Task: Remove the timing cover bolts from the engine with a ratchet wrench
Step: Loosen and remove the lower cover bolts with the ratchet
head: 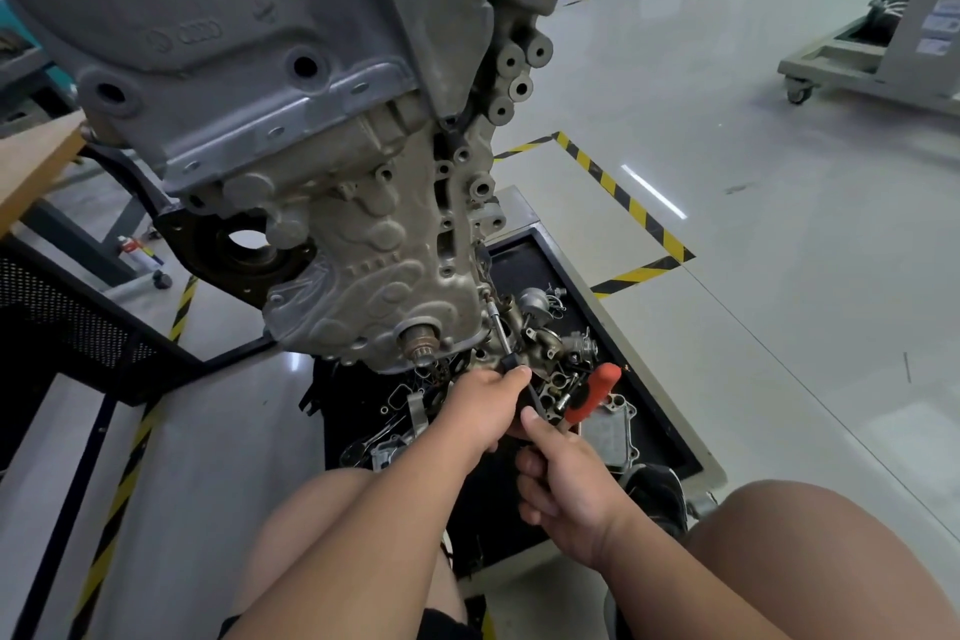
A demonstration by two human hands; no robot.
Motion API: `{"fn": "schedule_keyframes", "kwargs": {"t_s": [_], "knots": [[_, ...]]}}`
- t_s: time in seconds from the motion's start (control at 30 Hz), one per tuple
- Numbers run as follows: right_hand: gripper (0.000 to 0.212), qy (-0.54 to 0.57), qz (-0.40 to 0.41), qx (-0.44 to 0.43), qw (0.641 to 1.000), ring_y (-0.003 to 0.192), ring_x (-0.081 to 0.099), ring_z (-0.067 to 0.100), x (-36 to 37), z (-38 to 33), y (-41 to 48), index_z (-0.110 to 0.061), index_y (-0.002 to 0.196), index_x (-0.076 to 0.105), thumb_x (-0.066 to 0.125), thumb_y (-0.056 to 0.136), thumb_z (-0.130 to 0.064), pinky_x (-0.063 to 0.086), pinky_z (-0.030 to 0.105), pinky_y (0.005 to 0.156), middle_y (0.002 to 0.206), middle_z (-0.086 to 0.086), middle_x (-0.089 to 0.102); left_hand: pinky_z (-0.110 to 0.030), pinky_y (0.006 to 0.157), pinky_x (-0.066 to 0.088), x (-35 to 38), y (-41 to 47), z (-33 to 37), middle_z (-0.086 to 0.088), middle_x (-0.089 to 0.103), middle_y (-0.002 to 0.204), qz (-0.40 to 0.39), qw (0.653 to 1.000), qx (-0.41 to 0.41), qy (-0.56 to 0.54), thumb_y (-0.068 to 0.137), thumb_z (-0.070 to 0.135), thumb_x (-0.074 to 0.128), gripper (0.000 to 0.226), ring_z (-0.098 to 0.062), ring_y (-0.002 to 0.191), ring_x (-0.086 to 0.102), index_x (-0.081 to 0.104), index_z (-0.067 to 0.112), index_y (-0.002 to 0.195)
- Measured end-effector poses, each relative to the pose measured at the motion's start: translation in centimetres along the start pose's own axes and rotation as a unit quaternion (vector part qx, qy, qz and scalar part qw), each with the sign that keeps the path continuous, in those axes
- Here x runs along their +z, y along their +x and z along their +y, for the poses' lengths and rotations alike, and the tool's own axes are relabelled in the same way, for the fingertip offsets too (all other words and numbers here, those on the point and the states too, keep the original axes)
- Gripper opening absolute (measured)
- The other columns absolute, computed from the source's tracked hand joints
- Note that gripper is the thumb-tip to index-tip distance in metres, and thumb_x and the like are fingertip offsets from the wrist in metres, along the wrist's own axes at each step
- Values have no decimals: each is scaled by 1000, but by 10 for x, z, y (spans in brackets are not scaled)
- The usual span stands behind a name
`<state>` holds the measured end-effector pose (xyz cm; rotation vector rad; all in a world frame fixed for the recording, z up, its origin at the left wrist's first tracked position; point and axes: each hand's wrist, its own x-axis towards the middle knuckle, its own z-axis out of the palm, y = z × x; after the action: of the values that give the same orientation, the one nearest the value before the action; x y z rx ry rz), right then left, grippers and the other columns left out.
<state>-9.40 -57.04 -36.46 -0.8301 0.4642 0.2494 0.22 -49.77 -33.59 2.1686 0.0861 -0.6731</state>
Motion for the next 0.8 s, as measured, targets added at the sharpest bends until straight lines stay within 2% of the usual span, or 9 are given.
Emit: {"fn": "schedule_keyframes", "kwargs": {"t_s": [0.07,0.13,0.23,0.37,0.5,0.6,0.73,0.8], "knots": [[36,-6,9,-5,1000,38,20,11,1,0,0,-8,86,60,48,99,-40,27,24,40,54,-1,34,-17,43,32,0,-1,-1,3,49,52,-6,1000,2,-3,94,45,53,34,-14,43,41,59,20,71],[36,-23,25,-12,999,39,23,12,1,-2,0,-11,80,58,49,99,-42,29,26,42,55,1,38,-20,45,34,0,-2,-3,-1,48,58,-18,1000,-3,-16,95,44,52,35,-15,46,41,58,19,72],[36,-108,61,-35,992,39,34,14,-1,-3,0,-11,83,53,49,98,-43,35,26,42,57,1,47,-22,47,35,0,-4,-4,0,44,59,-34,997,-18,-60,96,36,50,29,-14,48,41,55,18,74],[33,-231,111,-74,964,39,44,9,-2,-2,0,-15,75,51,50,98,-40,40,24,43,53,-6,52,-23,47,33,-2,-9,-6,0,42,62,-47,995,-36,-82,96,21,47,26,-14,48,39,50,19,70],[24,-320,124,-95,935,55,50,10,-6,-3,-7,-24,78,50,51,97,-38,43,31,58,67,-4,57,-19,42,31,-6,-19,-7,3,41,58,-69,994,-42,-80,96,15,46,24,-10,43,36,52,19,73],[22,-330,134,-105,929,61,52,12,-9,-4,-11,-26,78,50,51,98,-37,43,29,60,74,-2,59,-18,41,30,-8,-25,-6,5,41,55,-81,991,-45,-101,97,18,47,22,-9,42,36,53,19,76],[29,-272,143,-101,946,37,47,2,-9,-7,-17,-17,74,54,51,98,-34,38,17,40,48,-11,54,-21,44,32,-10,-28,-1,5,41,57,-98,979,-62,-165,97,17,45,20,-9,46,36,52,18,79],[30,-232,144,-96,957,35,46,6,-9,-11,-20,-14,73,55,52,98,-30,37,17,38,48,-8,54,-23,47,32,-11,-32,3,4,41,60,-103,970,-70,-210,95,11,38,21,-10,48,36,56,17,86]]}}
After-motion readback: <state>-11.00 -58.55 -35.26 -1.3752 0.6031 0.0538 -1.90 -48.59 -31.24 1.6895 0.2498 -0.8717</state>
